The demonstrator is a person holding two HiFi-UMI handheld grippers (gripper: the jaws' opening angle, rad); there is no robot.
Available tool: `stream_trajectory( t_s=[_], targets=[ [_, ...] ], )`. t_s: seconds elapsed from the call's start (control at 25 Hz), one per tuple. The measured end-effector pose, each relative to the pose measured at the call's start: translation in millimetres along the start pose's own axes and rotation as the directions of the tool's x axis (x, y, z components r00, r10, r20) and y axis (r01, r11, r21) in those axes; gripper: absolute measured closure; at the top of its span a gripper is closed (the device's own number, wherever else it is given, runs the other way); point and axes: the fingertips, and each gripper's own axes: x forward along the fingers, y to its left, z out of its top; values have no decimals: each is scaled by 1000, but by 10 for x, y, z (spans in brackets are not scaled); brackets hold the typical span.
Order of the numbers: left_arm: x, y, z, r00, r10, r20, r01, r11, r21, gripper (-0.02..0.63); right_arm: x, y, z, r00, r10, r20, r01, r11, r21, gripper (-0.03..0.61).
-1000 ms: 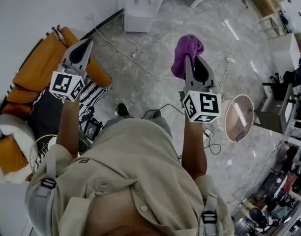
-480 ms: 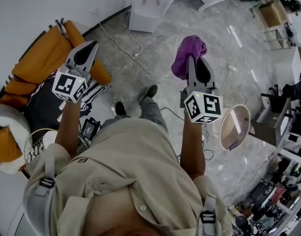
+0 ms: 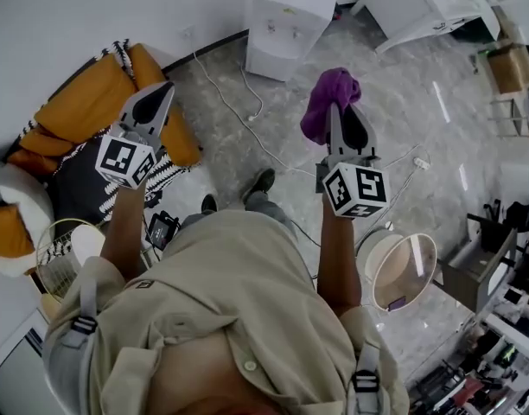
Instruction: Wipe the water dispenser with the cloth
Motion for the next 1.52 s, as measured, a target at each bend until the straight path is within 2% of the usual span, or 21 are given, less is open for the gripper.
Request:
stream_trajectory(
  t_s=[0.12, 0.52, 0.84, 1.0, 1.16, 1.32, 1.52],
  targets=[
    [329, -92, 70, 999, 31, -7, -31, 999, -8, 598, 225, -329, 18, 999, 31, -11, -31, 999, 9, 512],
    [1205, -365, 235, 997, 66, -27, -65, 998, 16, 598, 666, -1185, 0, 996, 83, -23, -82, 996, 46, 512],
    [1614, -501, 285, 998, 34, -48, -32, 999, 33, 598, 768, -1556, -113, 997, 61, -37, -58, 995, 79, 512],
    [1811, -419, 247, 998, 3, -59, -1, 999, 38, 598, 821, -1632, -186, 998, 32, -54, -26, 995, 94, 512],
    [2116, -264, 161, 997, -43, -60, 45, 999, 25, 598, 880, -1733, -254, 997, -32, -71, 38, 996, 80, 512],
    [2489, -46, 128, 992, -119, -39, 119, 993, 8, 598, 1040, -1771, -262, 990, -115, -86, 121, 990, 77, 512],
    [2912, 317, 121, 976, -217, -9, 216, 976, -21, 598, 1333, -1560, -109, 976, -194, -98, 199, 979, 45, 512]
  ],
)
